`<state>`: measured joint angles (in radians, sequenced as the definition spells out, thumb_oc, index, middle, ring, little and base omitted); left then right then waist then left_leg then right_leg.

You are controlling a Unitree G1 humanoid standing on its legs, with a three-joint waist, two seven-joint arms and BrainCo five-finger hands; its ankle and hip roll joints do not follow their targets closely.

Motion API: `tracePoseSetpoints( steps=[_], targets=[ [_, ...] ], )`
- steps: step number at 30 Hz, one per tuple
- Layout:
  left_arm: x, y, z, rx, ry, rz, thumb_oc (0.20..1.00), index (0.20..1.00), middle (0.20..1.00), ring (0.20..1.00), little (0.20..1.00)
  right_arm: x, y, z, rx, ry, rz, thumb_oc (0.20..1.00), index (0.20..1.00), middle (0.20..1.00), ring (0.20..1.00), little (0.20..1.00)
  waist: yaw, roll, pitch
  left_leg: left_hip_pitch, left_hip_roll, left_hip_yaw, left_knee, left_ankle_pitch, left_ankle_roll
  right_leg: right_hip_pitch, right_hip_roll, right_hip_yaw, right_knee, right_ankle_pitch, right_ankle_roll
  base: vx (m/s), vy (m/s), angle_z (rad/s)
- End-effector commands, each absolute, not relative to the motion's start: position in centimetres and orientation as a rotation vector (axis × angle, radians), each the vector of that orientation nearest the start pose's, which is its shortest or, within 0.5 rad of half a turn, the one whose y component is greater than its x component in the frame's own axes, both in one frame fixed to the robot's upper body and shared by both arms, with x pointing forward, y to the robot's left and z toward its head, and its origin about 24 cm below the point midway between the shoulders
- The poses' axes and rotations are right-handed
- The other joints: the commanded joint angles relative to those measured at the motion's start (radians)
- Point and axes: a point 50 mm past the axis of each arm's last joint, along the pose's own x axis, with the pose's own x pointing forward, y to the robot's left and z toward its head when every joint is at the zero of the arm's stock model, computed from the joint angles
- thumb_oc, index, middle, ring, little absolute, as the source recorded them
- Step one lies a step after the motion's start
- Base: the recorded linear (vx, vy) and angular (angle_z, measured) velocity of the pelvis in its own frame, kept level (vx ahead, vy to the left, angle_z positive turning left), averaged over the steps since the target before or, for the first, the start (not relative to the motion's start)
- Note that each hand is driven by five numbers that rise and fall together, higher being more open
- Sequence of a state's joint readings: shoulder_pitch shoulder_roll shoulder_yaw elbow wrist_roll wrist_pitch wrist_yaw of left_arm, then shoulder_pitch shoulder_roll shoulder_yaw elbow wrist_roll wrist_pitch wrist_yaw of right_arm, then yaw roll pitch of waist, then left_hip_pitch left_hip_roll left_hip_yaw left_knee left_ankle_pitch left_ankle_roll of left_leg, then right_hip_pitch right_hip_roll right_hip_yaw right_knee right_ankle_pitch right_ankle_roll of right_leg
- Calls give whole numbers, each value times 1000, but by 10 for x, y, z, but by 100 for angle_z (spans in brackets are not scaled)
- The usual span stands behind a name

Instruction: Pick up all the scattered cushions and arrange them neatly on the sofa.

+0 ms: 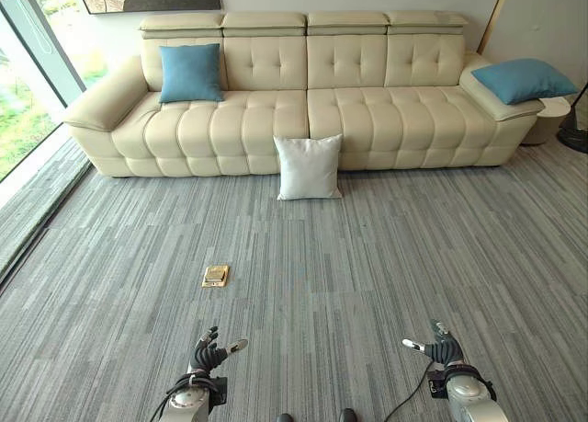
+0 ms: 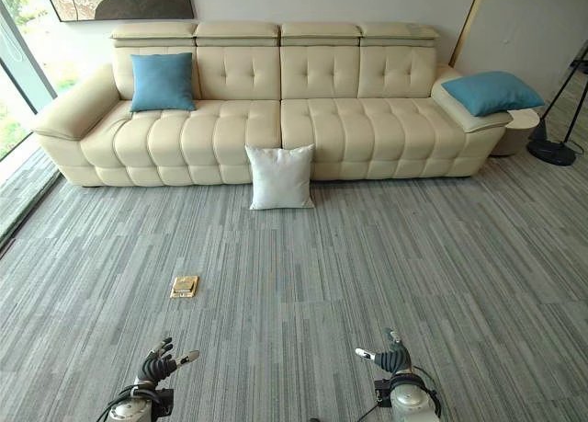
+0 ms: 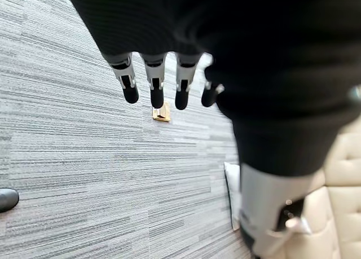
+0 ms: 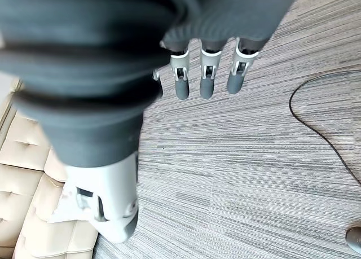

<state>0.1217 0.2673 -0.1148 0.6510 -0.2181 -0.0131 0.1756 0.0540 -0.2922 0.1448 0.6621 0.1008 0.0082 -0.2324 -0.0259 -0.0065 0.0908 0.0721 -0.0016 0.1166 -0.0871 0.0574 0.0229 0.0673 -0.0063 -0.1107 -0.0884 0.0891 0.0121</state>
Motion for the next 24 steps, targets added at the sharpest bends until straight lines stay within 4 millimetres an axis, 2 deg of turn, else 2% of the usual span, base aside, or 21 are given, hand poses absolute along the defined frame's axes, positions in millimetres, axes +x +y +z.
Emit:
tracePoseSetpoints(
  steps=[1,19,24],
  targets=[
    [175,231,-98,134,679,247,1000,1000,1000,1000,1000,200,-233,-84,-316,619,-222,1000,1000,1000,1000,1000,-14,-6,28,34,53,-8,0,-88,-81,49,-88,-13,1,-137,110,0,0,0],
    [173,234,-97,144,679,240,1000,1000,1000,1000,1000,202,-236,-80,-337,602,-216,1000,1000,1000,1000,1000,0,-14,52,18,49,-20,0,-96,-73,34,-90,-16,1,-139,114,8,2,0],
    [173,239,-96,173,682,266,1000,1000,1000,1000,1000,194,-235,-88,-301,650,-244,1000,1000,1000,1000,1000,7,-29,57,8,39,-23,0,-102,-62,34,-96,-18,1,-138,119,50,72,1]
  ],
)
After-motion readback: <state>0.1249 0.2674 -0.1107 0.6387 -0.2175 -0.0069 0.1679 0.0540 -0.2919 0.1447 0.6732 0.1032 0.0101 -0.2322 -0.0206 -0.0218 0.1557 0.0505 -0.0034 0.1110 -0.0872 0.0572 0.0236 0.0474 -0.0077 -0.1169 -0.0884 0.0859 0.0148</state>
